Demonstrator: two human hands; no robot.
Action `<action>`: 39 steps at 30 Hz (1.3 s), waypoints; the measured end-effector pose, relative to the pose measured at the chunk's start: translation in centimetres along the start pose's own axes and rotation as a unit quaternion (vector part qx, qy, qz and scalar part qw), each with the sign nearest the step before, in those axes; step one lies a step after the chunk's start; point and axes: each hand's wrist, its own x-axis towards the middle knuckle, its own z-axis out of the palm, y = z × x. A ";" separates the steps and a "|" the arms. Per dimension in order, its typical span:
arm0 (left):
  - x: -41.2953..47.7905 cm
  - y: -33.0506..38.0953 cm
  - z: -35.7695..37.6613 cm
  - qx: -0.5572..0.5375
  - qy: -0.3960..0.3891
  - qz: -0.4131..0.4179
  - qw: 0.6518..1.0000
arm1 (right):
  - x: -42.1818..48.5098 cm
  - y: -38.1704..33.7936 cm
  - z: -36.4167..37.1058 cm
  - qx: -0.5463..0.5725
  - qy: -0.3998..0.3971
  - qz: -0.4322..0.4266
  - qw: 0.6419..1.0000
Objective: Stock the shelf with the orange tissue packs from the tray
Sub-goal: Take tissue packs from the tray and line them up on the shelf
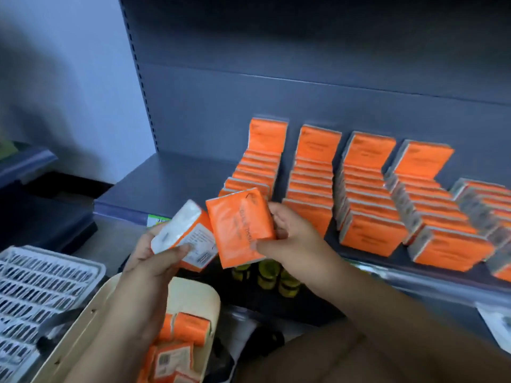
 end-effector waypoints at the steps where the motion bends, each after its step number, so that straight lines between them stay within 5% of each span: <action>1: 0.3 0.2 1.4 0.024 -0.023 0.020 0.999 | -0.7 -0.3 -1.6 0.006 0.021 -0.003 1.000; 12: 0.5 0.1 22.4 0.050 -0.233 0.073 0.968 | -8.8 -0.5 -20.8 0.046 0.206 -0.002 0.978; 16: -0.6 -0.4 32.0 -0.061 -0.235 0.014 0.970 | -10.5 -0.9 -27.3 0.083 0.284 -0.011 0.955; 24: -0.6 -4.0 46.4 -0.024 -0.222 0.134 0.966 | -11.4 -1.5 -38.1 0.111 0.399 -0.020 0.910; 39: 2.2 -10.1 49.3 0.252 -0.268 0.409 0.835 | -8.6 6.6 -41.8 0.154 0.384 0.027 0.910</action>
